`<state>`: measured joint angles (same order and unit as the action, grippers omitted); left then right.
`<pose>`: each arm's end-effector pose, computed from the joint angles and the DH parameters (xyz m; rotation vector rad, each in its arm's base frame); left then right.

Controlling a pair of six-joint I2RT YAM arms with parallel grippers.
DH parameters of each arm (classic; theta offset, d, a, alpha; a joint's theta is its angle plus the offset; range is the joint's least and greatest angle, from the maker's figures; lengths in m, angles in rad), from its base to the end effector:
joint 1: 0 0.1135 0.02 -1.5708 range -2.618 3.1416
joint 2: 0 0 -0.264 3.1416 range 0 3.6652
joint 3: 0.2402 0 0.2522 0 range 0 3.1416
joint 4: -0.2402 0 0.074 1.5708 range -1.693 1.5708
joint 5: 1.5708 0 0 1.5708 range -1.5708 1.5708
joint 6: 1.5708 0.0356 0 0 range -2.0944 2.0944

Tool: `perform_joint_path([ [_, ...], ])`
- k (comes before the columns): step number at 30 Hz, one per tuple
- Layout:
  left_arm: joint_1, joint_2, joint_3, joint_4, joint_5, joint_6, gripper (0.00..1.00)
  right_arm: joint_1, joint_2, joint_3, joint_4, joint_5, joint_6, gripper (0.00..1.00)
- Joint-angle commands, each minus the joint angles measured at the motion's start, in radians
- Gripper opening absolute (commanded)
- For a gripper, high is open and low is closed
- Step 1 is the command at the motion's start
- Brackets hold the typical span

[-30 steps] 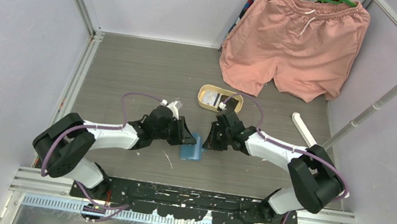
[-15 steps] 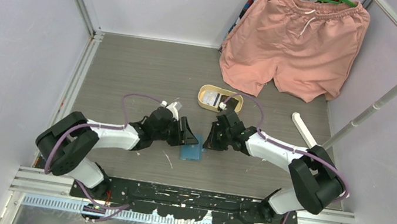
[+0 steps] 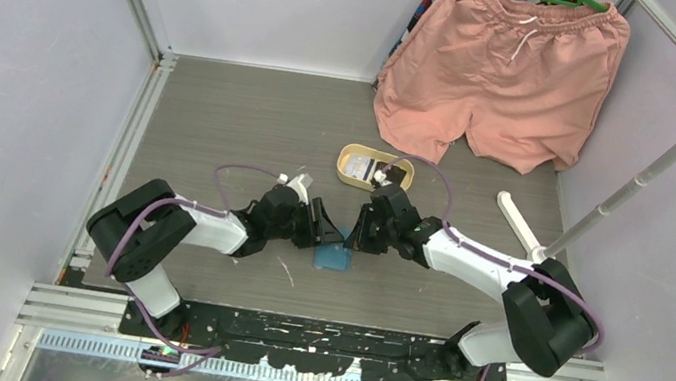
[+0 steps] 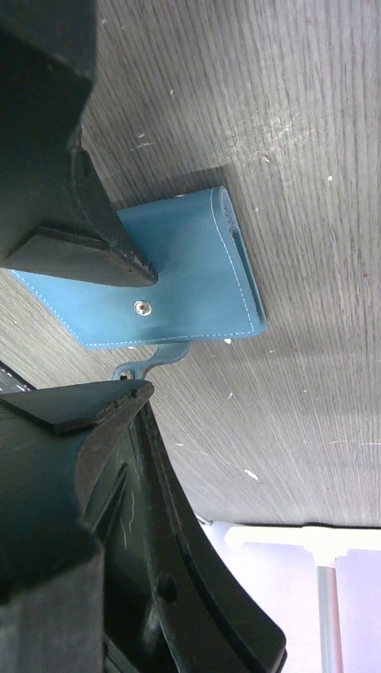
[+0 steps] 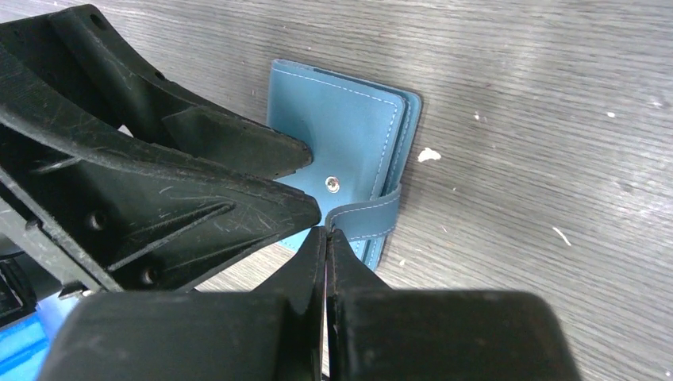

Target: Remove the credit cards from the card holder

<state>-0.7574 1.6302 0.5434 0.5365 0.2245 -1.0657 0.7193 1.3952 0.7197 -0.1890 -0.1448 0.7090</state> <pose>0.2092 -0.2087 0.1313 -0.2187 2.3930 -1.2266 0.2023 0.1840 0.1840 -0.0827 2.5931 0.7683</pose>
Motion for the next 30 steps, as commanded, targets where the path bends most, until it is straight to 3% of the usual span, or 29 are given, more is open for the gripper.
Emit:
perform_joint_path([
  [1,-0.004,-0.021,-0.041,-0.057,-0.098,0.014,0.49,0.014,0.036,0.013,0.086,-0.029,0.005,0.01],
  [22,-0.003,-0.027,-0.085,-0.002,-0.134,-0.069,0.47,0.022,0.166,0.038,0.238,-0.025,0.052,0.01],
  [30,0.033,-0.118,-0.102,-0.057,-0.144,-0.048,0.59,0.021,0.205,0.011,0.265,-0.02,0.049,0.01],
])
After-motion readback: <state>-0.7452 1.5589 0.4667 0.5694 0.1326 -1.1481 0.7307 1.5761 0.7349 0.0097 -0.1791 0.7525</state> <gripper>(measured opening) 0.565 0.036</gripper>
